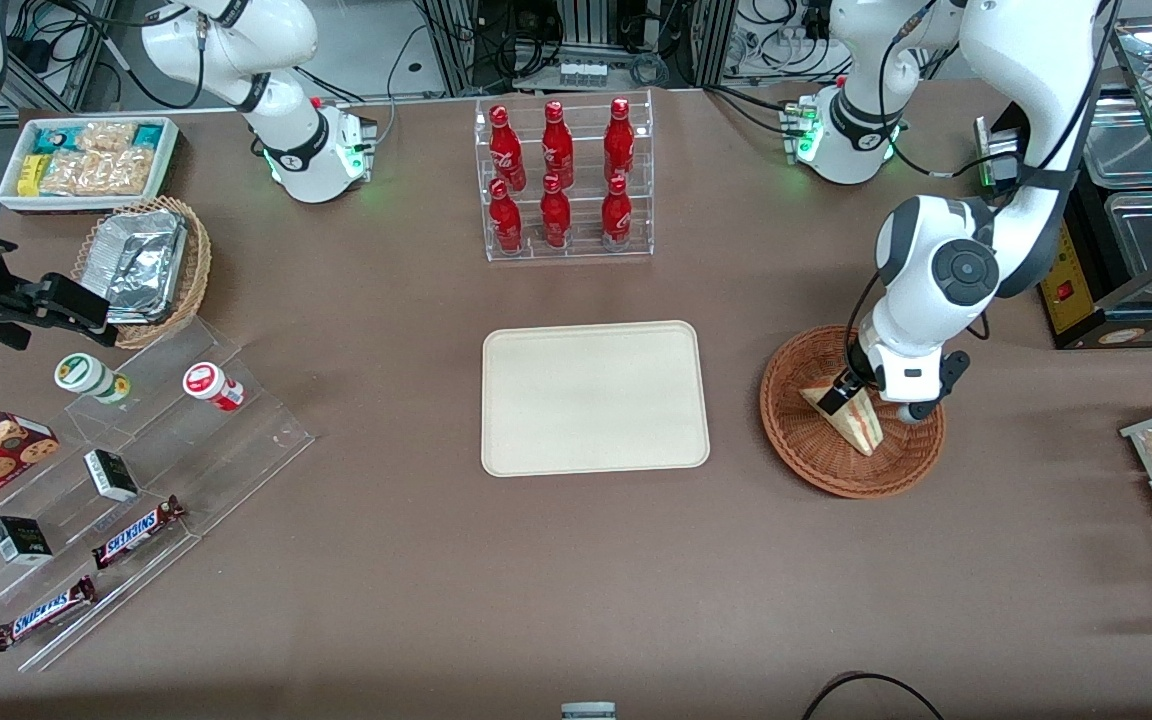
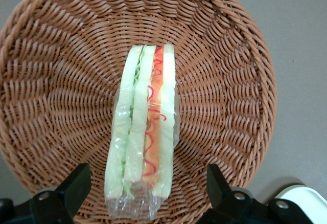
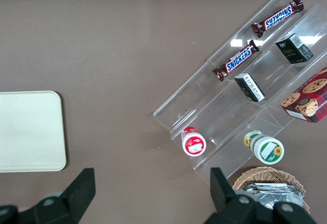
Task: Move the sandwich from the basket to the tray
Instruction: 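Lower the left gripper onto the sandwich and close it on the sandwich, then lift the sandwich out of the basket and carry it over the beige tray, then lower the held sandwich onto the beige tray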
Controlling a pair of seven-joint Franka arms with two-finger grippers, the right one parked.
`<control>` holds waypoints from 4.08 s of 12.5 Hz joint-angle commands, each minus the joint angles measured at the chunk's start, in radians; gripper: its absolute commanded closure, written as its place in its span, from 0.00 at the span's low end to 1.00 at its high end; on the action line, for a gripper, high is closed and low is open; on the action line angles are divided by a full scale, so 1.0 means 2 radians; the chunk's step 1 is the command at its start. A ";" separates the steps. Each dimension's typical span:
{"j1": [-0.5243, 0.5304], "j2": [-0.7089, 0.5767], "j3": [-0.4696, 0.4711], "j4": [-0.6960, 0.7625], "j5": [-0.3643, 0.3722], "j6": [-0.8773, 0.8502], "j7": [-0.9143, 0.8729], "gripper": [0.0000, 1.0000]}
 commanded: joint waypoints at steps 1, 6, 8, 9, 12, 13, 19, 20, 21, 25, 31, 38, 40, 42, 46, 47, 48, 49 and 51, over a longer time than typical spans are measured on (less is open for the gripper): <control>-0.003 0.005 0.002 -0.008 0.004 0.017 -0.014 0.01; 0.001 0.006 0.003 -0.017 0.024 0.017 -0.010 0.90; 0.002 -0.005 0.004 -0.015 0.025 0.010 -0.006 0.92; 0.001 -0.015 0.004 -0.012 0.026 -0.005 -0.002 0.92; -0.003 -0.032 0.000 0.046 0.061 -0.130 0.004 0.93; -0.004 -0.027 -0.004 0.079 0.068 -0.185 0.007 0.93; -0.003 0.054 -0.106 0.241 0.062 -0.327 0.049 0.96; -0.003 0.074 -0.122 0.266 0.062 -0.340 0.049 0.96; -0.003 0.092 -0.140 0.288 0.062 -0.343 0.046 0.96; -0.005 0.148 -0.194 0.343 0.071 -0.338 0.042 0.96; -0.100 0.236 -0.195 0.430 0.131 -0.312 -0.022 0.96; -0.151 0.300 -0.193 0.448 0.181 -0.230 -0.087 0.96; -0.158 0.312 -0.192 0.448 0.199 -0.224 -0.100 0.96; -0.158 0.317 -0.192 0.445 0.203 -0.217 -0.106 0.96; -0.158 0.317 -0.193 0.442 0.196 -0.216 -0.108 0.94; -0.158 0.316 -0.195 0.442 0.195 -0.217 -0.107 0.94; -0.158 0.316 -0.195 0.442 0.187 -0.218 -0.106 0.94; -0.158 0.316 -0.196 0.441 0.174 -0.218 -0.103 0.94; -0.159 0.315 -0.197 0.439 0.168 -0.220 -0.104 0.94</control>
